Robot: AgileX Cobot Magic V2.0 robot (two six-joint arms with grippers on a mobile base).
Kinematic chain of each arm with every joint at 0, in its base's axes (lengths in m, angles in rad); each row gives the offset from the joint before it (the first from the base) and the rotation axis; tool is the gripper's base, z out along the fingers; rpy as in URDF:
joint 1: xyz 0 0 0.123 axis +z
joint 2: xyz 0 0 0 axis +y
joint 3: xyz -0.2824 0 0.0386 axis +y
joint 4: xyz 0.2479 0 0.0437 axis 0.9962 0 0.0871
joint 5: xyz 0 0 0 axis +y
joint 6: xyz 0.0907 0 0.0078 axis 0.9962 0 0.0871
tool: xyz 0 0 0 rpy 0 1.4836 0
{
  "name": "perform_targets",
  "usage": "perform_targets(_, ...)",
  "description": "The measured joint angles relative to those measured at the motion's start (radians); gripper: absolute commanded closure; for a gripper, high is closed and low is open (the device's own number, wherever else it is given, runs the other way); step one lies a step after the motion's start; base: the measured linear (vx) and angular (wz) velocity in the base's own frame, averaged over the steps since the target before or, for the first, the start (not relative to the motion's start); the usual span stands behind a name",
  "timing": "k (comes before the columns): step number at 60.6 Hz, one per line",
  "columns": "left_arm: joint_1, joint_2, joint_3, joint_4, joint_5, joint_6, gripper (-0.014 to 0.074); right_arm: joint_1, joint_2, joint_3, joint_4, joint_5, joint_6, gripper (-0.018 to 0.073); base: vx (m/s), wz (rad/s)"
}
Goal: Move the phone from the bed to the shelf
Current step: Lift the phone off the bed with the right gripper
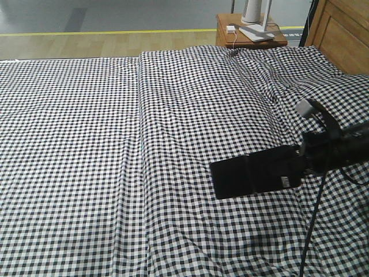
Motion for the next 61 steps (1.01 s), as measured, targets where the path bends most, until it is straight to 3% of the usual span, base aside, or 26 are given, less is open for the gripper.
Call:
perform_targets(18,0.000,0.000,0.000,0.000,0.000,0.000,0.0595,0.216,-0.176,0.006,-0.003,0.018,0.015,0.0561,0.00,0.00)
perform_targets(31,0.000,0.000,0.000,0.000,0.000,0.000,0.0595,0.325,-0.265,0.008,-0.003,0.033,0.015,0.0561,0.00,0.00)
perform_targets(61,0.000,0.000,0.000,0.000,0.000,0.000,0.0595,0.348,-0.302,0.008,0.002,0.039,0.015,0.0561,0.00,0.00)
